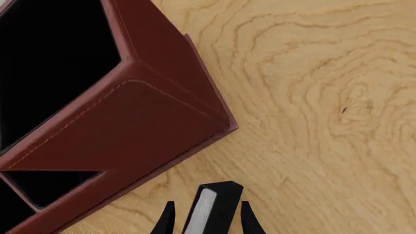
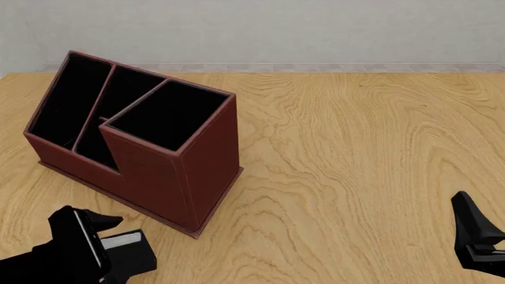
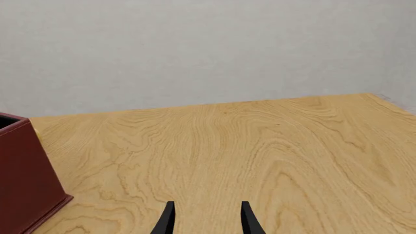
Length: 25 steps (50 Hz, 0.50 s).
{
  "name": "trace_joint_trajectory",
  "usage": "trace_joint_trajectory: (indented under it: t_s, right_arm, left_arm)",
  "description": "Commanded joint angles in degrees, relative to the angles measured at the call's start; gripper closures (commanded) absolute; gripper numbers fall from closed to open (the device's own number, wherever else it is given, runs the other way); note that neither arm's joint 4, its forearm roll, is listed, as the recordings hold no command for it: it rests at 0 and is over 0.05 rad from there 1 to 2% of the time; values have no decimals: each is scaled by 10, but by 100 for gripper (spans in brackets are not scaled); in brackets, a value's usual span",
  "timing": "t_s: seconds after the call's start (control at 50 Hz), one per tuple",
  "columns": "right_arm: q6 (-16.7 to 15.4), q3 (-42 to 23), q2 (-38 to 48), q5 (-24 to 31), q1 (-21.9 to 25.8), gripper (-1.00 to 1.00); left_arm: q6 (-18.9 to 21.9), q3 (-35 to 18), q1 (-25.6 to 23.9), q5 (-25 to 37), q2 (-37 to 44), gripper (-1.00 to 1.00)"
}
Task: Pick up the book and place it in the left compartment of the caddy.
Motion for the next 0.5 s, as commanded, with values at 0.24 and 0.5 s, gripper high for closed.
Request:
trace_joint_trajectory:
  t_s: [0.24, 0.5]
  right_arm:
    - [-2, 0, -4, 4, -1, -100]
    - [-3, 0, -2, 2, -2, -100]
  left_arm:
    - [-5, 17, 10, -25, 15, -100]
    - [-8, 23, 10, -33, 17, -100]
